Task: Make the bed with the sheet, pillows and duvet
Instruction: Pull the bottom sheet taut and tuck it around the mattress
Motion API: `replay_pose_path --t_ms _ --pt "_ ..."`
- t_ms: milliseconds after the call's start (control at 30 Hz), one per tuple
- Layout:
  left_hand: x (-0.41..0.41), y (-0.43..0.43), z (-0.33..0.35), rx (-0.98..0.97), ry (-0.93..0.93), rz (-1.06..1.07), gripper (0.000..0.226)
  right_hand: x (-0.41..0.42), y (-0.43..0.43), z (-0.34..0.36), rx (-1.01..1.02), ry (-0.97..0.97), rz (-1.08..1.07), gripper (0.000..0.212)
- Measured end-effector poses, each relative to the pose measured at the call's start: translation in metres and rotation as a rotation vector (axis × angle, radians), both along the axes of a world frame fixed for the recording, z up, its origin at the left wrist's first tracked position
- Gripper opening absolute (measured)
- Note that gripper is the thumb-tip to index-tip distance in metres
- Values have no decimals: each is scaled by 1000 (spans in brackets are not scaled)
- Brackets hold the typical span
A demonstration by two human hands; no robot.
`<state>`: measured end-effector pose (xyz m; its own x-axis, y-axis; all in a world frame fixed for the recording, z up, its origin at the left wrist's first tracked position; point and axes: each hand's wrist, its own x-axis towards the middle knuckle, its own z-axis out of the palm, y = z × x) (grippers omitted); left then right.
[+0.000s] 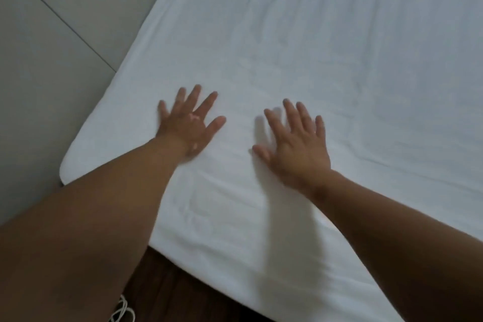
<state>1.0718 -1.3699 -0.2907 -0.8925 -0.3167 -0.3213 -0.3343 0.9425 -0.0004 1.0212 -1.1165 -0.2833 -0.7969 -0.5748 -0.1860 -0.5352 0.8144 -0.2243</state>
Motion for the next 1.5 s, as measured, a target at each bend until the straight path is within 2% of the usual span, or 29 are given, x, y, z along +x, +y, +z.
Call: replay_pose_path --t_ms 133,233,333,400,467,600,667,733,767,800,867,933,967,1033,1133,1200,1267,1333,1367,1433,1500 --pt "34 -50 -32 -57 101 155 84 17 -30 -29 12 60 -68 78" --pt "56 -94 -33 -72 87 303 91 30 -34 -31 29 62 -63 82" --pt "110 -141 -22 4 39 577 107 46 -28 -25 -24 1 131 90" --pt "136 -152 -11 97 -3 672 117 49 -20 -28 -86 -55 248 87" --pt "138 -151 -11 125 -69 683 111 45 -14 -35 -111 -46 294 83" --pt "113 -150 -8 26 -282 717 98 40 -19 -38 -70 -89 298 84" --pt "96 -130 4 -63 -217 747 88 34 -17 -27 -120 -174 337 83" --pt "76 -75 14 -107 -42 637 72 30 4 -10 -319 -332 287 75" --pt "65 -35 16 -80 47 503 72 30 23 -2 -420 -346 231 69" --pt "53 11 18 -41 129 326 75 29 46 0 -463 -260 176 66" --pt "33 107 17 56 218 -78 77 17 103 -1 -324 7 36 68" --pt "21 193 7 106 256 -421 74 5 167 -4 -67 64 -168 80" --pt "19 226 2 116 262 -524 73 7 196 -9 23 58 -227 84" --pt "32 265 -12 82 246 -626 74 41 240 -22 81 76 -196 85" --pt "86 274 -27 79 214 -791 83 134 290 -40 37 60 -70 88" --pt "130 274 -23 123 181 -966 87 181 319 -39 26 45 15 90" --pt "156 285 -13 235 171 -1143 80 201 340 -30 -49 -2 102 84" --pt "133 315 -4 296 236 -1217 68 190 357 -19 -164 42 83 70" --pt "107 338 -1 268 281 -1165 66 173 365 -15 -173 96 3 65" --pt "50 393 4 178 294 -945 68 136 391 -8 -30 121 -246 70" --pt "23 442 -1 81 171 -853 73 126 422 -10 98 43 -392 77"
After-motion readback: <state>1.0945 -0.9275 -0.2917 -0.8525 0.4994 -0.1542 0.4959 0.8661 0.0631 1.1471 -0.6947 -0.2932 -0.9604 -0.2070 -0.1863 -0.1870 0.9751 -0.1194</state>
